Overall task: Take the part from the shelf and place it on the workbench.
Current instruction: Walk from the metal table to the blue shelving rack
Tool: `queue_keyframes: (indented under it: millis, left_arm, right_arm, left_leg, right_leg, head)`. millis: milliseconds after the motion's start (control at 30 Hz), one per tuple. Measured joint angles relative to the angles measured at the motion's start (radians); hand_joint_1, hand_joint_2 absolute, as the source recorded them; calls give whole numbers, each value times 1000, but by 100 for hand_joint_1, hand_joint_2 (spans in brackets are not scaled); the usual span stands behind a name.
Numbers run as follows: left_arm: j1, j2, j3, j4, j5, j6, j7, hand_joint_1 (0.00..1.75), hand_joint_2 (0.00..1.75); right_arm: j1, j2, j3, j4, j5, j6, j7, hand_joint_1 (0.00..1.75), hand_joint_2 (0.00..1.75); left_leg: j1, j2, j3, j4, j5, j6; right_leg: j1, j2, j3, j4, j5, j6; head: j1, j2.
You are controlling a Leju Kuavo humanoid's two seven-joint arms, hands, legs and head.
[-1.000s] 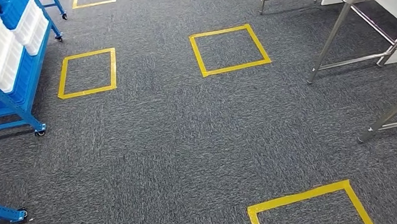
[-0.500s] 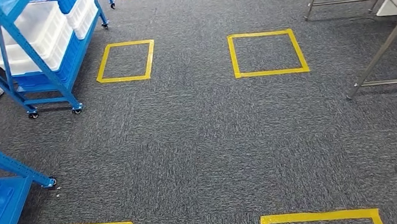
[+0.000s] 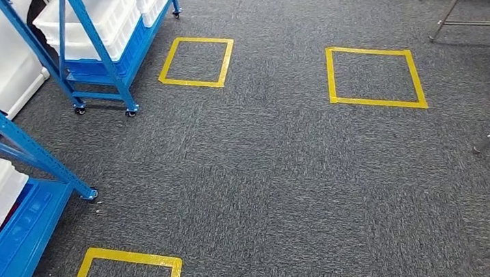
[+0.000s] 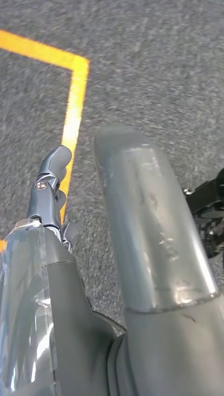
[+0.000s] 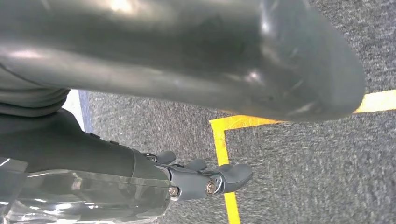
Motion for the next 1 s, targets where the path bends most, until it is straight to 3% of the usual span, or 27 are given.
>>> queue_keyframes:
  millis: [33, 67, 133, 200, 267, 300, 333, 400, 467, 500, 533, 567, 633, 700, 800, 867, 933, 1000]
  left_arm:
    - [1, 0, 0, 0, 0, 0, 0, 0, 0]
    - [1, 0, 0, 0, -1, 0, 0, 0, 0]
    - [-1, -3, 0, 0, -3, 0, 0, 0, 0]
    - [-3, -7, 0, 0, -6, -1, 0, 0, 0]
    - [-1, -8, -1, 0, -9, -1, 0, 0, 0]
    - [2, -8, -1, 0, -10, -1, -1, 0, 0]
    - [3, -8, -1, 0, -11, -1, -1, 0, 0]
    - [0, -7, -1, 0, -12, -1, -1, 0, 0]
    - [-4, -6, -1, 0, -13, -1, -1, 0, 0]
    - [-4, -6, -1, 0, -13, -1, -1, 0, 0]
    - [-2, -5, -1, 0, -13, -1, -1, 0, 0]
    - [0, -5, -1, 0, -13, -1, -1, 0, 0]
    - [1, -4, -1, 0, -13, -1, 0, 0, 0]
    - [0, -4, -1, 0, -13, -1, 0, 0, 0]
    - [3, -3, -1, 0, -13, -1, 0, 0, 0]
    - [4, -2, -1, 0, -14, -2, 0, 0, 0]
    - [1, -2, -1, 0, -14, -3, 0, 0, 0]
    - [-1, -2, -1, 0, -14, -4, 0, 0, 0]
  right_arm:
    - [0, 0, -1, 0, 1, 0, 1, 0, 0]
    - [1, 0, -2, 0, 1, 0, 1, 0, 0]
    - [1, -1, -4, 0, 3, -1, 2, 0, 0]
    - [1, -2, -9, -1, 6, -1, 2, 0, 0]
    - [0, -2, -12, -2, 11, -1, 3, 0, 0]
    - [-1, -2, -12, -2, 13, -1, 3, 0, 0]
    - [-2, -1, -12, -2, 15, 0, 3, 0, 0]
    - [1, 0, -14, -2, 19, 3, 2, 0, 0]
    - [3, 0, -18, -2, 21, 5, 2, 0, 0]
    - [3, 0, -20, -2, 22, 6, 2, 0, 0]
    - [3, 0, -21, -2, 23, 7, 2, 0, 0]
    - [2, 0, -21, -2, 23, 8, 2, 0, 0]
    - [2, 0, -22, -2, 24, 9, 2, 0, 0]
    - [0, 0, -23, -2, 27, 9, 0, 0, 0]
    - [-7, 1, -27, -2, 34, 11, -1, 0, 0]
    - [-9, 2, -28, -2, 38, 12, -2, 0, 0]
    - [-9, 3, -32, -2, 39, 13, -2, 0, 0]
    - [-7, 3, -36, -2, 41, 14, -2, 0, 0]
  left_leg:
    - [-3, -15, 2, 0, 0, 1]
    - [-6, -30, 5, 0, -1, 1]
    - [-6, -56, 7, 0, -1, 0]
    - [0, -81, 1, 0, 2, -6]
    - [3, -104, -4, -6, 7, -17]
    - [2, -95, -5, -5, 6, -21]
    - [0, -70, -10, 6, -4, -24]
    - [-1, 0, -46, 86, -55, -32]
    - [6, 27, -107, 210, -114, -46]
    - [12, 30, -127, 250, -125, -54]
    - [17, 33, -129, 257, -117, -61]
    - [22, 37, -112, 225, -91, -68]
    - [28, 65, -42, 98, -30, -79]
    - [26, 83, -1, 20, -6, -70]
    - [18, 64, -3, 14, -8, -41]
    - [18, 49, -2, 7, -2, -26]
    - [16, 33, -4, 5, 2, -15]
    - [10, 11, -7, 5, 4, -10]
  right_leg:
    - [3, 4, 1, -17, 29, -7]
    - [8, 12, 19, -70, 72, -17]
    - [18, 64, 71, -210, 150, -40]
    - [24, 101, 96, -279, 174, -54]
    - [23, 84, 103, -294, 177, -57]
    - [20, 70, 110, -307, 181, -57]
    - [16, 55, 119, -322, 187, -57]
    - [12, 22, 133, -342, 192, -57]
    - [12, -12, 136, -342, 188, -56]
    - [11, -28, 136, -340, 185, -54]
    - [8, -42, 136, -337, 181, -50]
    - [5, -55, 136, -331, 176, -45]
    - [1, -78, 136, -313, 160, -30]
    - [2, -94, 135, -294, 145, -14]
    - [-3, -105, 140, -288, 138, 3]
    - [-10, -70, 127, -254, 107, 11]
    - [-12, -19, 71, -138, 41, 11]
    - [-10, -2, 5, -13, -2, 6]
  head:
    - [0, 0]
    - [0, 0]
    - [-1, 0]
    - [1, 0]
    - [3, 0]
    - [4, 0]
    - [3, 0]
    - [-1, 0]
    - [-4, 0]
    - [-4, 0]
    - [-4, 0]
    - [-4, 0]
    - [-5, 0]
    - [-2, 0]
    - [3, 0]
    - [6, 0]
    - [10, 0]
    - [10, 0]
